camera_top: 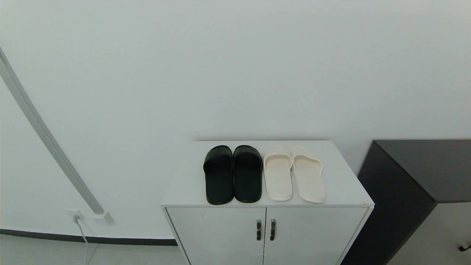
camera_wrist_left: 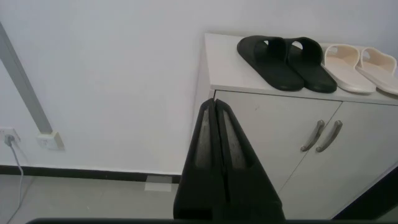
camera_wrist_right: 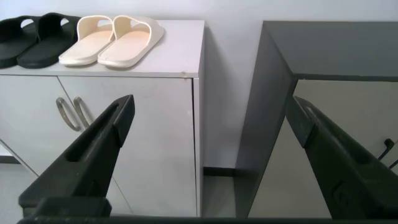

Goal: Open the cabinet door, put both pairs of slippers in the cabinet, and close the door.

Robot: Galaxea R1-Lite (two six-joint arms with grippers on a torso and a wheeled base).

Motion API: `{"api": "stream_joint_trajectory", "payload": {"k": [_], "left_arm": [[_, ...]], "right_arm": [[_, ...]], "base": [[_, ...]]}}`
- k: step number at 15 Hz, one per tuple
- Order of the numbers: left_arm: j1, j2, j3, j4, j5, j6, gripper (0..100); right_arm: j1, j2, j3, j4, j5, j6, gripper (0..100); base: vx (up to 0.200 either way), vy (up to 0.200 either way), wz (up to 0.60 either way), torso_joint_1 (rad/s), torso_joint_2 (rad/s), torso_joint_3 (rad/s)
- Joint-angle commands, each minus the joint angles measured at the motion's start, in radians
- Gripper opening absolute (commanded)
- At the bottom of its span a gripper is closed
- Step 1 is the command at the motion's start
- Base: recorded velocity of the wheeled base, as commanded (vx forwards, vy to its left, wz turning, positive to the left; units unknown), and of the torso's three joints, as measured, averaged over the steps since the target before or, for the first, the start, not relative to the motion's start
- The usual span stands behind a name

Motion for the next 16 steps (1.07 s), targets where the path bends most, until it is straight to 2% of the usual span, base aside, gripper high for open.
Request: {"api": "stream_joint_trajectory", "payload": {"k": [1, 13, 15, 16], "left_arm": [[0.000, 0.000, 0.000, 0.000, 0.000, 0.003, 0], [0.000, 0.000, 0.000, 0.000, 0.003, -0.003, 0], [0.000, 0.000, 0.000, 0.000, 0.003, -0.003, 0], [0.000, 0.000, 0.000, 0.000, 0.003, -0.003, 0]], "right_arm": [[0.000, 0.002, 0.000, 0.000, 0.002, 0.000, 100], [0.000, 0.006, 0.000, 0.002, 0.020, -0.048, 100], [0.005, 0.015, 0.000, 0.000, 0.022, -0.028, 100], [0.008, 0.023, -0.035, -0.017, 0.040, 0.038, 100]], "base": [[0.000, 0.000, 0.00, 0.000, 0.00, 0.000], [0.000, 0.000, 0.00, 0.000, 0.00, 0.000], [0.000, 0.000, 0.00, 0.000, 0.00, 0.000], [0.000, 0.000, 0.00, 0.000, 0.00, 0.000]]}}
